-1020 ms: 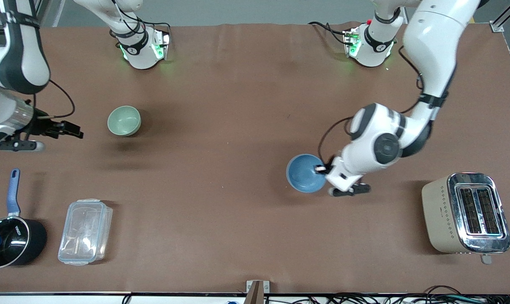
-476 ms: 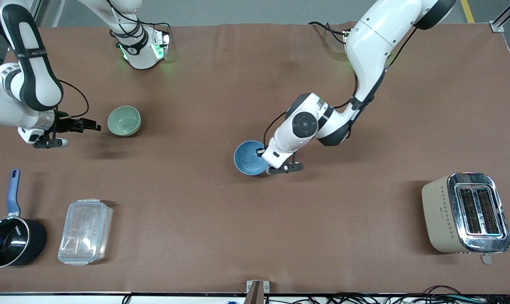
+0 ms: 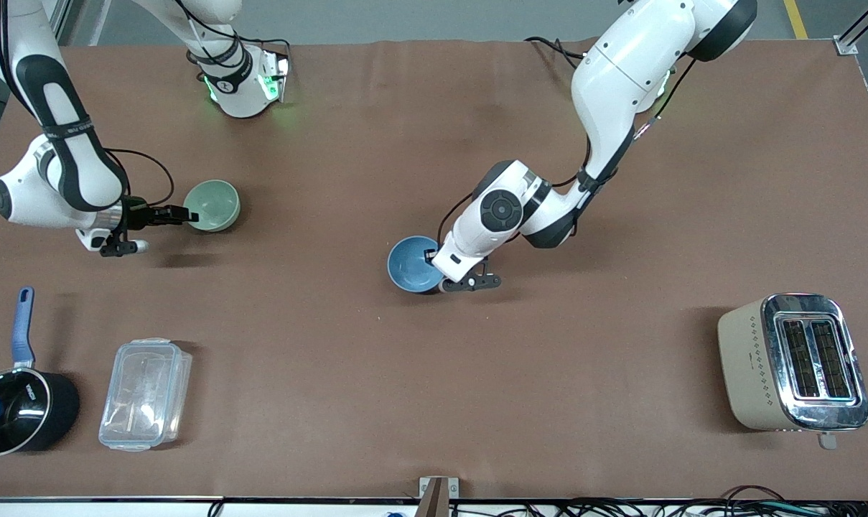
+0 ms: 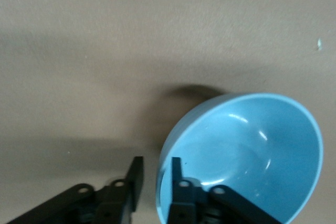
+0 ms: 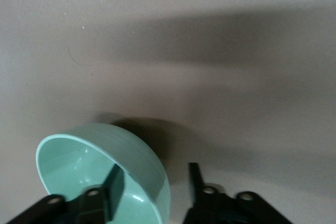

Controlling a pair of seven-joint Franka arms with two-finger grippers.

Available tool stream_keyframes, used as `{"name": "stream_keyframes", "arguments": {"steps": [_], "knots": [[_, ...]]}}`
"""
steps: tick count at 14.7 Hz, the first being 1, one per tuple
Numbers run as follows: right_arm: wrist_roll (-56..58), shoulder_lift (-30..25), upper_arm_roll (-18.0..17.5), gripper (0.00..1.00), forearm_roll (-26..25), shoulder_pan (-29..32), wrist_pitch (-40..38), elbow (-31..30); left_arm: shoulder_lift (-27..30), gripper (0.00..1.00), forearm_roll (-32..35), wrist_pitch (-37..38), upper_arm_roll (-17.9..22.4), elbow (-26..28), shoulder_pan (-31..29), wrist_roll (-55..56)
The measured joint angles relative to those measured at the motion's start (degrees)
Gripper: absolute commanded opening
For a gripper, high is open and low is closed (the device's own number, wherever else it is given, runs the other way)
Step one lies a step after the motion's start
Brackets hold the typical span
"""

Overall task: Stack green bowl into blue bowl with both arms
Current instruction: 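Release the blue bowl with the left gripper while the right gripper lifts green bowl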

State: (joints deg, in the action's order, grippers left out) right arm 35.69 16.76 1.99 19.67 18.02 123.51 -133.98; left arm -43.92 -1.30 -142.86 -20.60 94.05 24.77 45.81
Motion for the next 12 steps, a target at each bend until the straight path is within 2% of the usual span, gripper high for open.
{"name": "stream_keyframes", "arguments": {"steps": [1, 4, 8, 12], "knots": [[0.47, 0.00, -0.03, 0.05, 0.06, 0.00, -0.34, 0.01, 0.17, 1.00, 0.11, 0.01, 0.11, -0.61, -0.23, 0.00], [1.20, -0.10, -0.13, 0.01, 0.22, -0.01, -1.14, 0.15, 2.84, 1.00, 1.52, 4.88, 1.84, -3.84, -1.73, 0.00], [1.22, -1.30, -0.48, 0.01, 0.40, -0.05, -2.56, 0.54, 11.88, 1.00, 6.15, 18.09, 2.73, -9.61, -8.92, -2.52], [-5.28, -6.89, -0.86, 0.02, 0.69, -3.04, -5.72, 1.52, 20.44, 1.00, 7.64, 27.76, 2.92, -10.66, -16.44, -14.90]]}}
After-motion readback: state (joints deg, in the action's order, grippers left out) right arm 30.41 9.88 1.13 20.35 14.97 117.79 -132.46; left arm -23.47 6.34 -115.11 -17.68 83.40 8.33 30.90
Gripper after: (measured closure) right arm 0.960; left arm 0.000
